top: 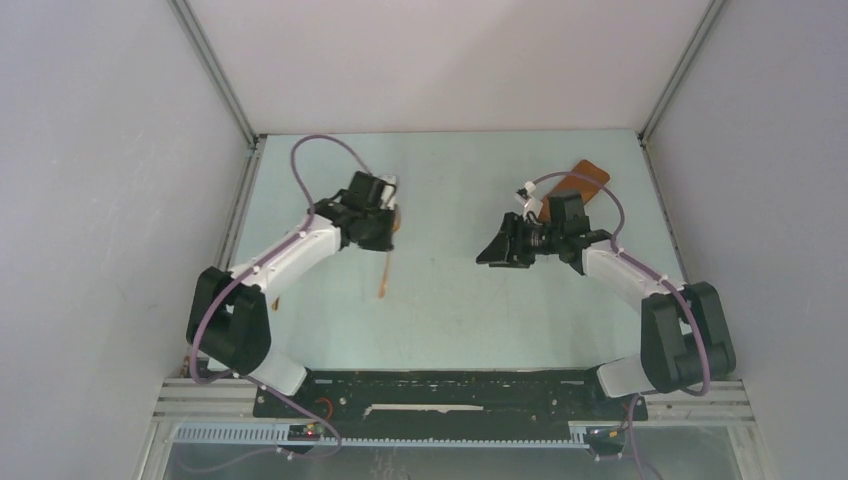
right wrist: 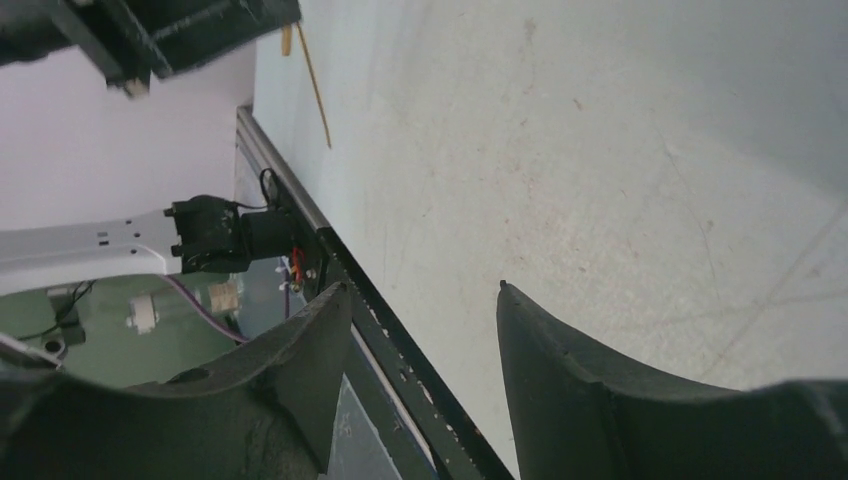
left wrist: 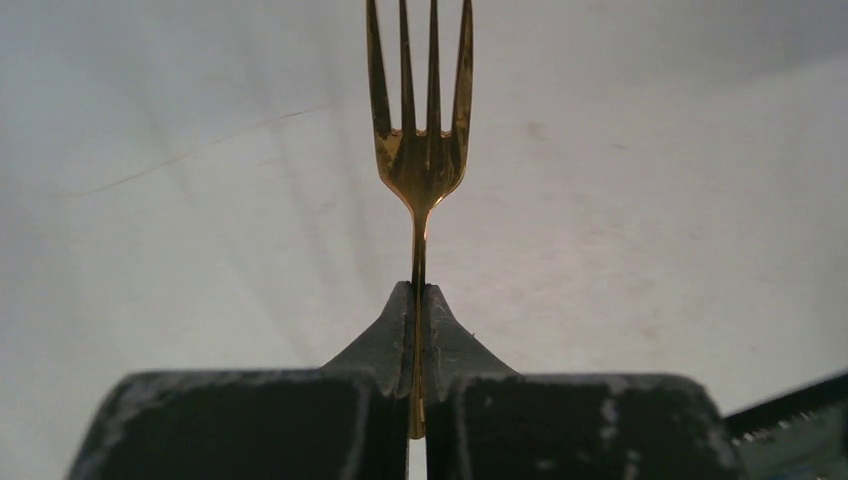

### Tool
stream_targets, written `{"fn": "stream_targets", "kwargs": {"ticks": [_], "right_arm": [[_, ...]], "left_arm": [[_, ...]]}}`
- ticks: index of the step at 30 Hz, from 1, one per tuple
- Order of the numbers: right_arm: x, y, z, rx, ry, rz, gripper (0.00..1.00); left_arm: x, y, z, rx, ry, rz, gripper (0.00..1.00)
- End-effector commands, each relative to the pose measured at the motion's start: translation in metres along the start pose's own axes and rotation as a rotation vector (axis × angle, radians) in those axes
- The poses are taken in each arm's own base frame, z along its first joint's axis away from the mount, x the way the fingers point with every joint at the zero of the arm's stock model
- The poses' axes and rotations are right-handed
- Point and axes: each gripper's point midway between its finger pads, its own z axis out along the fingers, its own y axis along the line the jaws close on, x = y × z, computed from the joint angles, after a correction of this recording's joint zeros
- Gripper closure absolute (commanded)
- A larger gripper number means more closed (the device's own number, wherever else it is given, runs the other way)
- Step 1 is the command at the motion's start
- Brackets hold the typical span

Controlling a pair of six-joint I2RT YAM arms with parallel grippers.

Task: Fold the napkin into a case and place the utensils inside
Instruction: Pass from the left arm to the right

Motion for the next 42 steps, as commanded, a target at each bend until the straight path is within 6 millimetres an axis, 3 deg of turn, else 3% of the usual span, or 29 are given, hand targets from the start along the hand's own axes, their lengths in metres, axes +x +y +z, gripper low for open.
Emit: {"fn": "stream_targets", "kwargs": {"ticks": [1, 5, 9, 23, 27, 32, 33, 36, 37, 38, 39, 42], "right_arm": [[-0.028, 0.034, -0.001, -0.182, -0.053, -0.159, 0.38], [-0.038, 0.044, -0.003, -0.214, -0.081, -0.191, 0.4], [-0.043, 0.053, -0.002, -0.227, -0.101, -0.183, 0.41], [-0.046, 0.071, 0.007, -0.244, -0.128, -0.175, 0.48], [-0.046, 0.072, 0.009, -0.255, -0.125, -0.17, 0.57], [-0.043, 0.078, 0.011, -0.298, -0.101, -0.168, 0.93], [-0.042, 0.08, 0.009, -0.308, -0.098, -0.175, 1.0], [-0.035, 0.094, -0.001, -0.378, -0.071, -0.254, 1.0], [-0.032, 0.1, -0.006, -0.412, -0.063, -0.292, 1.0], [-0.031, 0.106, -0.012, -0.438, -0.065, -0.327, 1.0], [-0.028, 0.122, -0.024, -0.507, -0.078, -0.416, 1.0], [-0.024, 0.135, -0.034, -0.557, -0.077, -0.476, 1.0]], "left_arm": [[-0.022, -0.082, -0.024, 0.143, -0.122, 0.041, 1.0], [-0.017, -0.136, -0.04, 0.253, -0.139, 0.128, 1.0], [-0.003, -0.165, -0.047, 0.33, -0.119, 0.178, 1.0], [0.022, -0.196, -0.056, 0.392, -0.104, 0.263, 1.0], [0.022, -0.201, -0.058, 0.397, -0.109, 0.277, 1.0], [0.023, -0.204, -0.065, 0.414, -0.107, 0.283, 1.0], [0.025, -0.208, -0.068, 0.449, -0.091, 0.279, 0.93], [0.033, -0.219, -0.087, 0.647, -0.071, 0.216, 0.53], [0.036, -0.221, -0.096, 0.742, -0.077, 0.182, 0.35], [0.035, -0.22, -0.106, 0.832, -0.087, 0.121, 0.26], [0.048, -0.213, -0.125, 0.974, -0.108, 0.079, 0.23], [0.061, -0.208, -0.135, 1.053, -0.125, 0.051, 0.28]]}}
